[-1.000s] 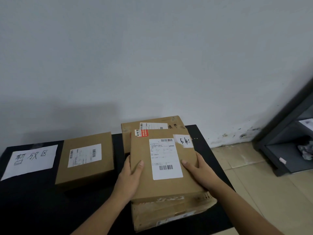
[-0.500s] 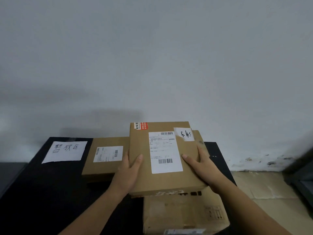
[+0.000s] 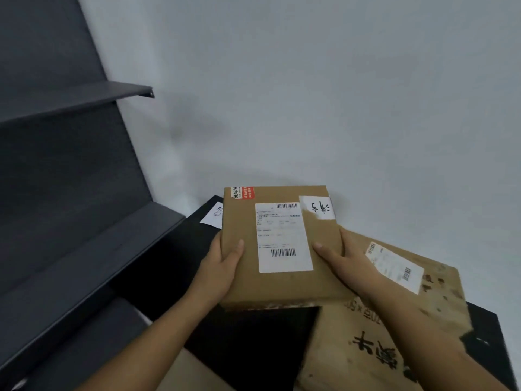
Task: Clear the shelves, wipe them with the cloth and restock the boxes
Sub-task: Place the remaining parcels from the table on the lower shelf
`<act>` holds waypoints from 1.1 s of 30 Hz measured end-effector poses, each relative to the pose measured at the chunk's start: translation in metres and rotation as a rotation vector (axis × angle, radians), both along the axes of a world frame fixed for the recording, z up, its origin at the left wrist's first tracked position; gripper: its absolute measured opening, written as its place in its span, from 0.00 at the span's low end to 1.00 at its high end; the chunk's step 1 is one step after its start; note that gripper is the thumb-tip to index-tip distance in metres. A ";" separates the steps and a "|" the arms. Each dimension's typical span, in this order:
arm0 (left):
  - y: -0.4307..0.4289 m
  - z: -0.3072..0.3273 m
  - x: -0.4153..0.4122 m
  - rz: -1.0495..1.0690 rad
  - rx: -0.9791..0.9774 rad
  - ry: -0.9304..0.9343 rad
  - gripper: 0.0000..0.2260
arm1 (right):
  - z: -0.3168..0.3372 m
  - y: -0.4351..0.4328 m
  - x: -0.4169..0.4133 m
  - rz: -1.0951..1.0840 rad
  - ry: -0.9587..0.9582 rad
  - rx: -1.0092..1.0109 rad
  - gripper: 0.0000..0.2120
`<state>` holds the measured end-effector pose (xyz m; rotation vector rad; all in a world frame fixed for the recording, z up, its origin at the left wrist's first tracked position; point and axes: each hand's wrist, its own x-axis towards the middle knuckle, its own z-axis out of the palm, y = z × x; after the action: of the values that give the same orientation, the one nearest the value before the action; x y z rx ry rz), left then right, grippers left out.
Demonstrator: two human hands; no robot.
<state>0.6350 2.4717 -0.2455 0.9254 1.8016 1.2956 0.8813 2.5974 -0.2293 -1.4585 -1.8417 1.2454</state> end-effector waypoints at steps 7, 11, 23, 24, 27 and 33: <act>-0.091 0.016 -0.057 0.292 0.034 0.024 0.17 | 0.004 -0.026 -0.108 0.262 0.010 -0.021 0.38; -0.154 0.014 -0.091 0.466 0.053 0.018 0.17 | 0.009 -0.062 -0.173 0.410 0.027 -0.021 0.37; -0.391 0.015 -0.145 0.873 0.040 0.013 0.21 | 0.023 -0.253 -0.326 0.833 0.018 -0.085 0.38; -0.412 0.015 -0.147 0.899 0.042 0.003 0.21 | 0.022 -0.273 -0.335 0.860 0.031 -0.092 0.37; -0.467 0.021 -0.145 0.975 0.056 -0.009 0.17 | 0.022 -0.325 -0.355 0.942 0.070 -0.108 0.33; -0.593 0.020 -0.152 1.131 0.037 0.007 0.18 | 0.028 -0.446 -0.392 1.101 0.113 -0.132 0.28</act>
<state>0.4830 1.8790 -0.2256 -0.1966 2.3940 1.9416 0.4890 2.1509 -0.2014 -0.2922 -2.5912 1.8650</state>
